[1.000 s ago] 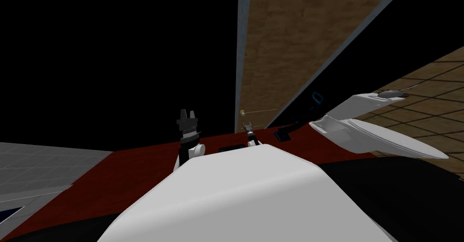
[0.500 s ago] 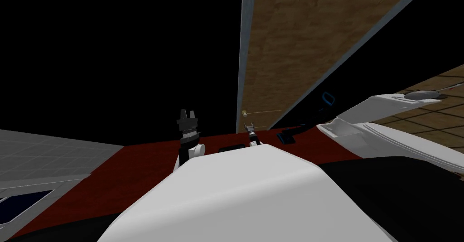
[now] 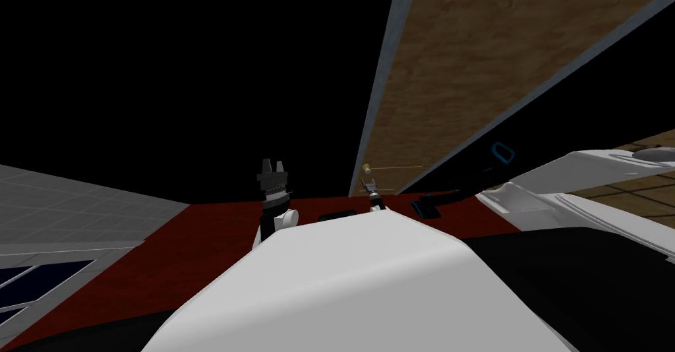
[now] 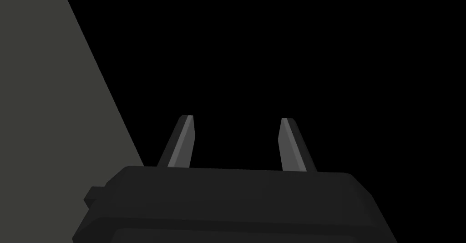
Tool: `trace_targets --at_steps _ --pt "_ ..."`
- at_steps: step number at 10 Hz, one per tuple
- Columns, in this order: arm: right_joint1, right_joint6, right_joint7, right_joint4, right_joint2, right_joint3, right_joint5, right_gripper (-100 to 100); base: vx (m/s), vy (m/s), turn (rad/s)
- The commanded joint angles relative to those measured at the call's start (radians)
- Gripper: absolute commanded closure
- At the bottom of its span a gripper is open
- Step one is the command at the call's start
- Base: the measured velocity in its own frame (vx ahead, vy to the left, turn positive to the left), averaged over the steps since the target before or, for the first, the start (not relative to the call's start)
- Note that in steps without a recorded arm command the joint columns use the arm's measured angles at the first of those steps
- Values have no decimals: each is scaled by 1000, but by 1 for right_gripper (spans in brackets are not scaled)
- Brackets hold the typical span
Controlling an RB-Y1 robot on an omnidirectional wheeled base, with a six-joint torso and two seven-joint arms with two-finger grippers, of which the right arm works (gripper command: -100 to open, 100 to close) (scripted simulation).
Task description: Pull the door open
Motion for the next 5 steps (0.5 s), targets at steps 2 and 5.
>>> trace_targets --at_steps 2,5 --pt "-8 -30 -40 47 -31 -17 -2 -100 96 4 75" --pt "-8 -58 -100 87 -83 -43 -7 -100 191 1 118"
